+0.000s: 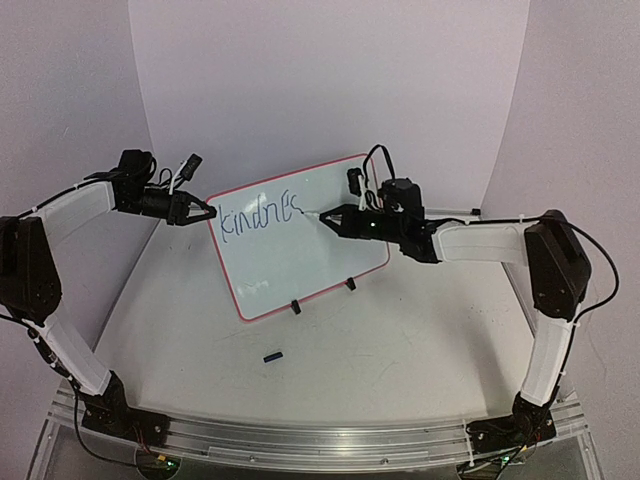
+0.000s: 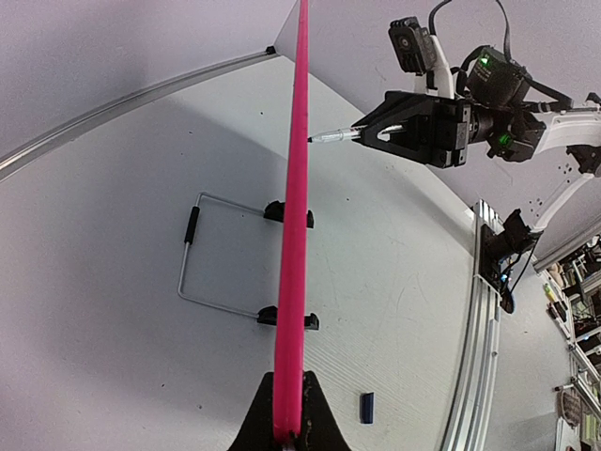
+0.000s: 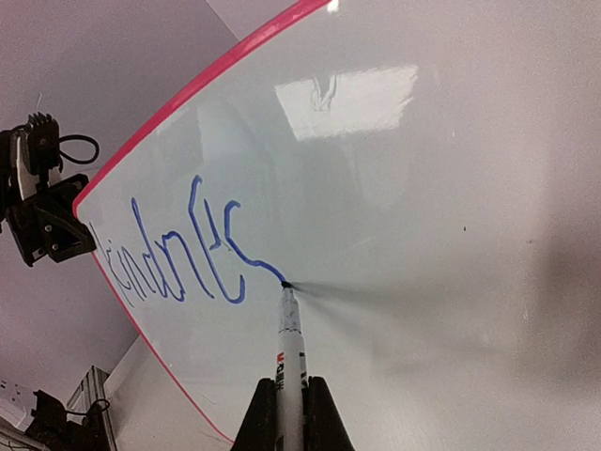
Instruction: Write a sentence on the whiteboard
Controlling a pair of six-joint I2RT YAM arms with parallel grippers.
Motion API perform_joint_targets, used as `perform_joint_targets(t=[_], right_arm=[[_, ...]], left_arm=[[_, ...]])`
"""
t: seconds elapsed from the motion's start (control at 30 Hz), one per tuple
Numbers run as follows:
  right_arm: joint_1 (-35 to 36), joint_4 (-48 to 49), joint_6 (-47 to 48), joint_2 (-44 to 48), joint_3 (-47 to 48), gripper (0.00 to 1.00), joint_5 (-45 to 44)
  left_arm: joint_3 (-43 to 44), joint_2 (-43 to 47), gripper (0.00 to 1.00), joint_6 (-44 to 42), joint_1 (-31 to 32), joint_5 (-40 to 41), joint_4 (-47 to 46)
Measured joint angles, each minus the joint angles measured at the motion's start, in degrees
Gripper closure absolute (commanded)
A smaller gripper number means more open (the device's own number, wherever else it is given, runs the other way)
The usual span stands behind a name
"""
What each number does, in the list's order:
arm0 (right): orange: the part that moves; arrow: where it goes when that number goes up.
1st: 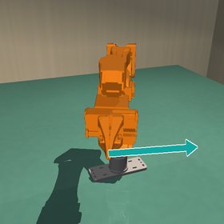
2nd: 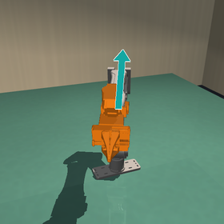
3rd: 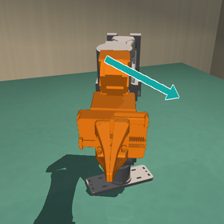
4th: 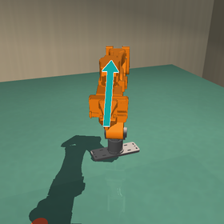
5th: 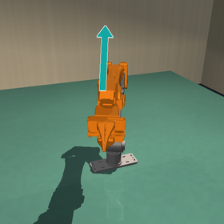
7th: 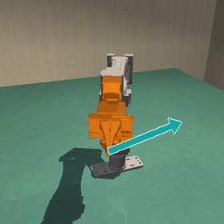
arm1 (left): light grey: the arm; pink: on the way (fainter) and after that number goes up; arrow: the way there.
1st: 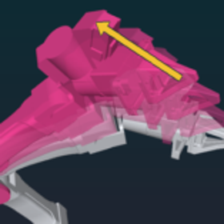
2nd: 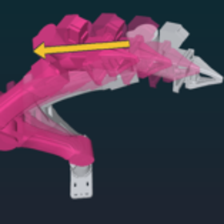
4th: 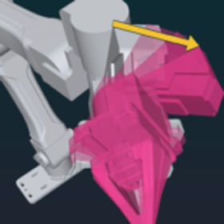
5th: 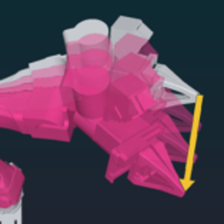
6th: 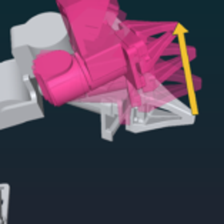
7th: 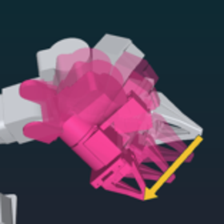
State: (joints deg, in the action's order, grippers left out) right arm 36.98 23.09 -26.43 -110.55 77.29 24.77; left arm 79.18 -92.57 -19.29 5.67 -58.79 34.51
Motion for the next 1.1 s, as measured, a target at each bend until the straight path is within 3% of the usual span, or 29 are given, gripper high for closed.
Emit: perform_joint_targets(t=[0.8,1.1], right_arm=[[0.71,-0.53,-1.30,-0.98,1.98,1.00,3.81],[0.66,2.58,-1.87,4.03,-0.58,1.00,1.00]], left_arm=[[0.00,0.17,1.00,-0.31,0.13,0.07,0.05],[0.00,0.37,1.00,-0.44,0.33,0.12,0.05]])
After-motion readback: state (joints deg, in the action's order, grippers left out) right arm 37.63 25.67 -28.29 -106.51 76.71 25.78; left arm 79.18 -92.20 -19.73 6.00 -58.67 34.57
